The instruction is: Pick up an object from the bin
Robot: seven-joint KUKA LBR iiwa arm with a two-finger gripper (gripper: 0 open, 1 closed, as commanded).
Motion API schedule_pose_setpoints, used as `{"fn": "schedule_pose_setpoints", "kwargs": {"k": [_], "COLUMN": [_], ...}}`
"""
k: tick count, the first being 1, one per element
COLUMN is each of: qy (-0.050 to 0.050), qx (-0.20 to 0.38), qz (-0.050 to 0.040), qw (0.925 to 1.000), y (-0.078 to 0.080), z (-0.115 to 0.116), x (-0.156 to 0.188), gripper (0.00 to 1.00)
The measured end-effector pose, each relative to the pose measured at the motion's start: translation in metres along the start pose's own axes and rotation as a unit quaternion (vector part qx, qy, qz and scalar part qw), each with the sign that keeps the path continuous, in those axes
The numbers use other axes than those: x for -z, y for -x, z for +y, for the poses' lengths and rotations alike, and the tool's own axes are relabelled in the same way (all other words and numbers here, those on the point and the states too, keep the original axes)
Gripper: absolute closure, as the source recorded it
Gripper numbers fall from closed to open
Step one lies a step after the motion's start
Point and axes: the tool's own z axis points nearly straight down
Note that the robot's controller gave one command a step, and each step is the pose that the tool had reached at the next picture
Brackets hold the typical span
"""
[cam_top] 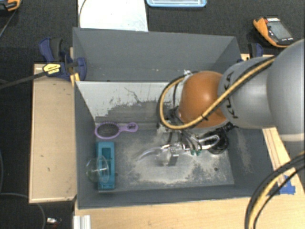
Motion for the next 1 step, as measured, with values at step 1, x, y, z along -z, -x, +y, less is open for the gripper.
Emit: {"fn": "schedule_pose_setpoints", "kwargs": {"k": [1], "qy": [0.000], "qx": [-0.056], "qz": [-0.0019], "qw": [0.9984], "y": [0.0068], "z": [-0.1064], "x": [0.0009], "gripper": [1.00]}}
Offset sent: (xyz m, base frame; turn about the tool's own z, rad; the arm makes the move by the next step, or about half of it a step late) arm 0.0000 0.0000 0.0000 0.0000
